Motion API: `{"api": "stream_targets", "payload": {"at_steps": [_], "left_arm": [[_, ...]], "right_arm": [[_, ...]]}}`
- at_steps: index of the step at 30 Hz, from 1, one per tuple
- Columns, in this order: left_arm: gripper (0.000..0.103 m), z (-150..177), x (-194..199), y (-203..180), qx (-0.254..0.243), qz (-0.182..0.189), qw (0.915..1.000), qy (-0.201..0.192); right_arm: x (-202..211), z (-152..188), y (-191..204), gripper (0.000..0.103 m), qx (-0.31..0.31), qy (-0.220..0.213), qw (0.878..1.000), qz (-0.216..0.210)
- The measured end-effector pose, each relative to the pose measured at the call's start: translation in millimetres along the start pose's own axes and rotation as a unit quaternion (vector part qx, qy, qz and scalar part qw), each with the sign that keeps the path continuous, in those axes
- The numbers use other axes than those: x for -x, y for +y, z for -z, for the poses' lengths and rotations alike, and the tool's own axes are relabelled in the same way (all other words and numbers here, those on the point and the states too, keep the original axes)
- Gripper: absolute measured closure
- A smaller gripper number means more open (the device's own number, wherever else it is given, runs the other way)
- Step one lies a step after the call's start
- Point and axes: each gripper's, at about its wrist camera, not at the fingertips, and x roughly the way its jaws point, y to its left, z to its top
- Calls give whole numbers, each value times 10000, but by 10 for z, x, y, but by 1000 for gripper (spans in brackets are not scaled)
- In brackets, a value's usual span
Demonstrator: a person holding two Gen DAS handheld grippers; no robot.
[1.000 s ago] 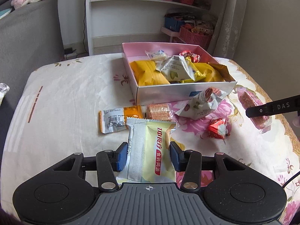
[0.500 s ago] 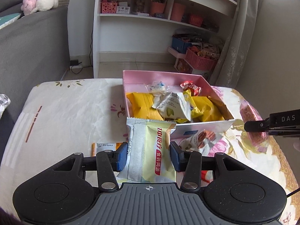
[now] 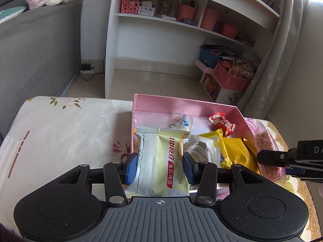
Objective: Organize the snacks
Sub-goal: 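Carry both snacks over the box and open both grippers to drop them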
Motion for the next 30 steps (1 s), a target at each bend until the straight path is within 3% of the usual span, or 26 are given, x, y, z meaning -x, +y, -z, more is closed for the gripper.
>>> {"api": "stream_targets", "payload": {"at_steps": [12,24,28,30], "left_arm": [[58,-366,-630,117,47,-78,9999,-136],[57,-464,-893,78,22,234,9997,-119],[54,-444,-858,72,14,361,9992,-144],[46,-432,-795,59,-17,415,9989,-225]], "right_arm": [[-481,-265,-213,78,-309,-156,9989,-329],[-649,-312,-241,77,-473,-304,9971,-511],[-648,-311,-203,70,-454,-357,9970,-510],[-621,-318,-178,59,-422,-398,9971,-491]]}}
